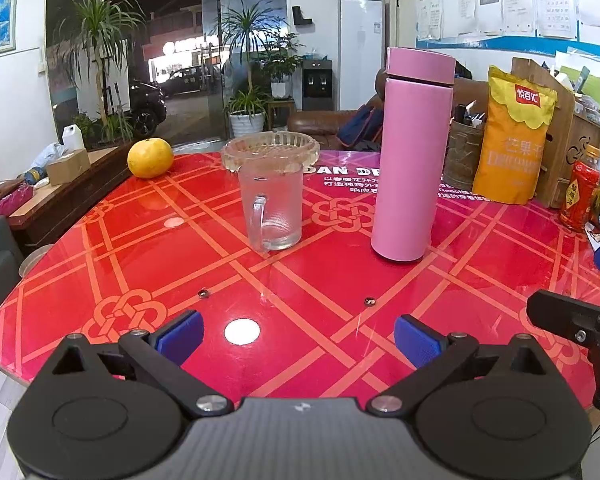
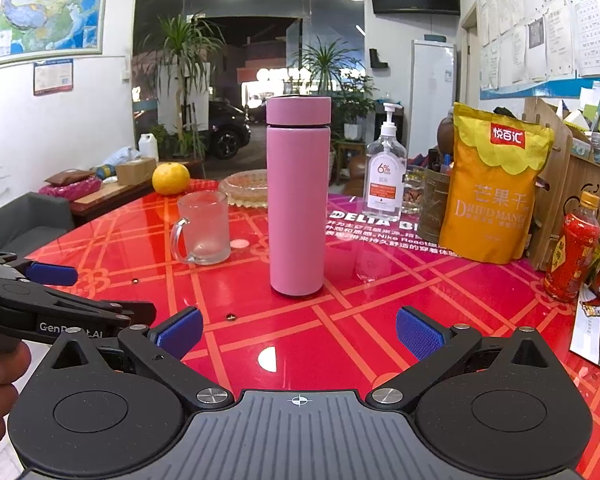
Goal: Unscrew bottle cap and pour
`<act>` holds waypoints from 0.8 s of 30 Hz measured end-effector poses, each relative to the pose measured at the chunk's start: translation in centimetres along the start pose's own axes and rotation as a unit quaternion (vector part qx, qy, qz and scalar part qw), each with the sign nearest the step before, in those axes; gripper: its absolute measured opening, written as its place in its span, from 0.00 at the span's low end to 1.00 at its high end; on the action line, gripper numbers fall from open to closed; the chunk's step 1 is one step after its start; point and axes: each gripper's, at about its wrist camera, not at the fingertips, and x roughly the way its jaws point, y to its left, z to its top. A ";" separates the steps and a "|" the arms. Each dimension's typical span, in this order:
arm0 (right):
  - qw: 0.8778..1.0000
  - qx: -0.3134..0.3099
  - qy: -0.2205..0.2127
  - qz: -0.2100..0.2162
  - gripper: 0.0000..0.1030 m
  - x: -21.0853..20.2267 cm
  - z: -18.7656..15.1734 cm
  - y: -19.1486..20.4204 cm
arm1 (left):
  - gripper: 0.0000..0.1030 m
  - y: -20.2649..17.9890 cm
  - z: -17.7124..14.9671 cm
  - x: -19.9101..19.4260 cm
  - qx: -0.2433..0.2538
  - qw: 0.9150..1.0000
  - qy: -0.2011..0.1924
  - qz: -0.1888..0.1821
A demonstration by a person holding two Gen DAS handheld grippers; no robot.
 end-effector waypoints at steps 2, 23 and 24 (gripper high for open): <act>1.000 0.001 0.000 0.000 1.00 0.0 0.0 0.0 | 1.00 -0.1 0.1 0.0 0.001 1.000 0.002 0.000; 1.000 -0.007 0.001 0.000 1.00 0.2 0.4 0.4 | 1.00 0.3 0.0 -0.4 -0.005 1.000 0.003 0.001; 1.000 -0.008 0.000 -0.001 1.00 0.2 0.5 0.4 | 1.00 0.4 0.0 -0.4 -0.005 1.000 0.003 0.001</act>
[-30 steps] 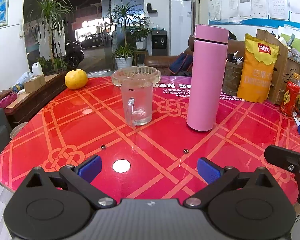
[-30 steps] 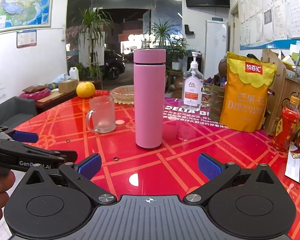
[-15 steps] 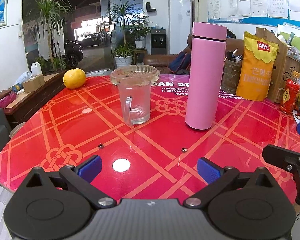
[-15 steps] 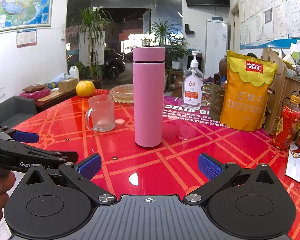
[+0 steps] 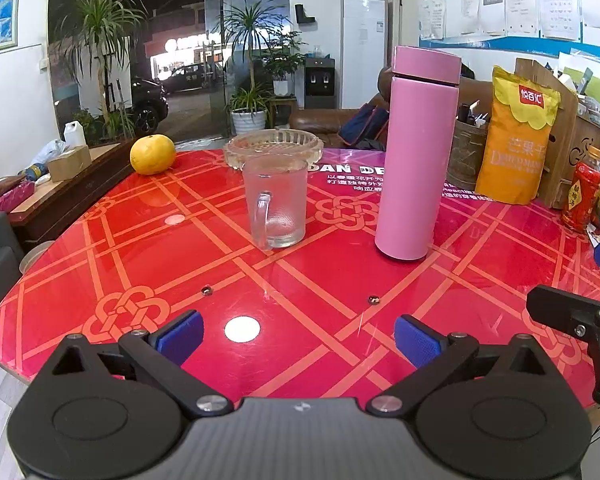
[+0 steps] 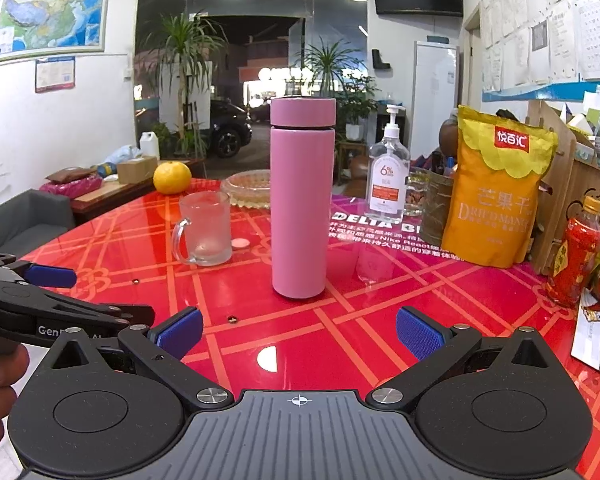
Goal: Unscrew bottle cap and pour
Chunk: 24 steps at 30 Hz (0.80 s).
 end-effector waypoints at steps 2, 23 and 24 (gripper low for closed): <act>1.000 -0.001 -0.001 0.000 1.00 0.0 0.1 0.1 | 1.00 0.0 0.3 0.2 0.001 1.000 0.000 0.000; 1.000 -0.010 -0.008 -0.004 1.00 0.5 1.6 0.2 | 0.99 0.0 0.9 0.8 0.019 0.998 -0.014 -0.056; 1.000 -0.009 -0.010 -0.005 1.00 0.5 1.7 0.1 | 0.99 -0.1 1.0 1.0 0.022 0.998 -0.014 -0.058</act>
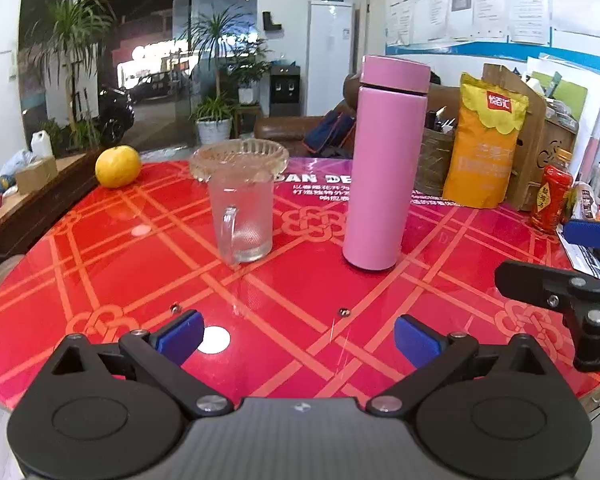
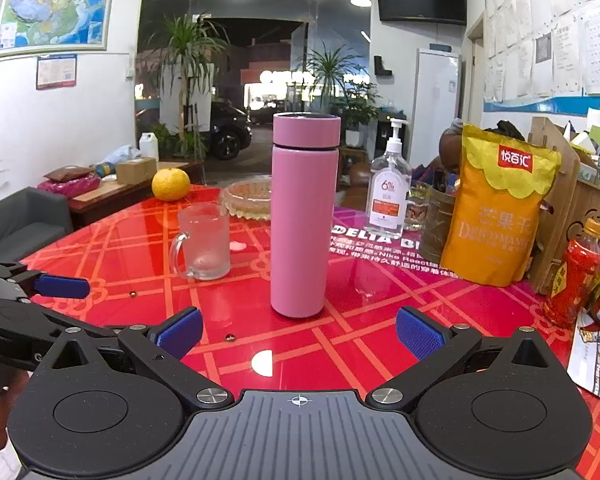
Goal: Unscrew bottle cap and pour
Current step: 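Move the left tool toward the pink bottle body while the right tool approaches its cap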
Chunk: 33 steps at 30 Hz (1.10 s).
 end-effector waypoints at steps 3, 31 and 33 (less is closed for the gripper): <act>1.000 0.002 -0.007 -0.003 1.00 0.0 0.3 -0.3 | 0.99 -0.1 0.3 0.6 0.008 1.000 0.006 -0.004; 0.999 -0.042 -0.030 0.006 1.00 1.8 5.9 -2.0 | 0.99 -1.0 3.4 4.6 0.042 0.991 -0.110 -0.069; 0.999 -0.038 -0.020 0.013 1.00 2.2 6.3 -2.3 | 0.99 -1.4 3.9 5.1 0.055 0.991 -0.094 -0.079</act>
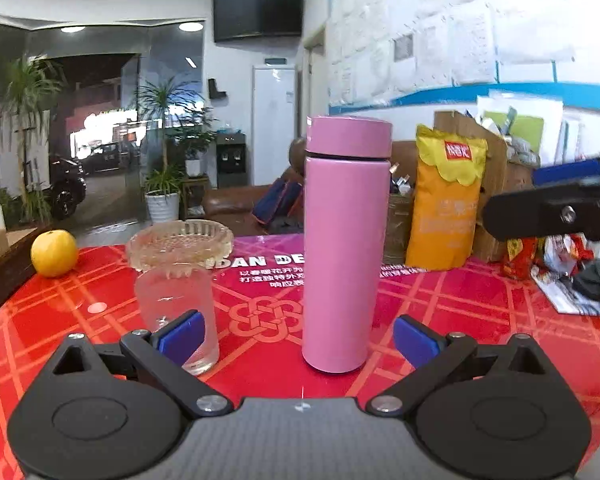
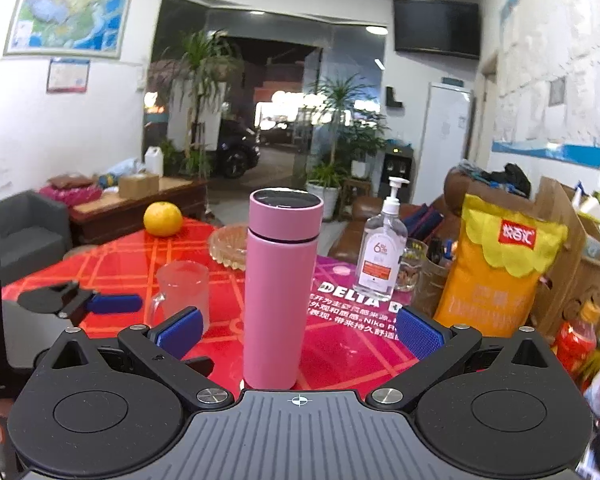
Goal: Unscrew bottle cap and pour
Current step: 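Move the left tool toward the pink bottle body while the right tool approaches its cap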
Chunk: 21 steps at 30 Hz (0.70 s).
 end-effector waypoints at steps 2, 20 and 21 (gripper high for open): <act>1.000 -0.001 0.005 0.005 1.00 0.3 0.4 -0.3 | 0.99 -0.2 0.4 0.6 0.004 1.000 0.007 -0.016; 1.000 0.000 0.028 -0.007 1.00 3.2 3.6 -0.8 | 0.99 -0.2 0.9 5.6 -0.025 0.996 -0.031 -0.080; 1.000 -0.002 0.028 -0.006 1.00 3.3 3.7 -0.7 | 0.99 -0.2 1.0 5.9 -0.024 0.996 -0.033 -0.083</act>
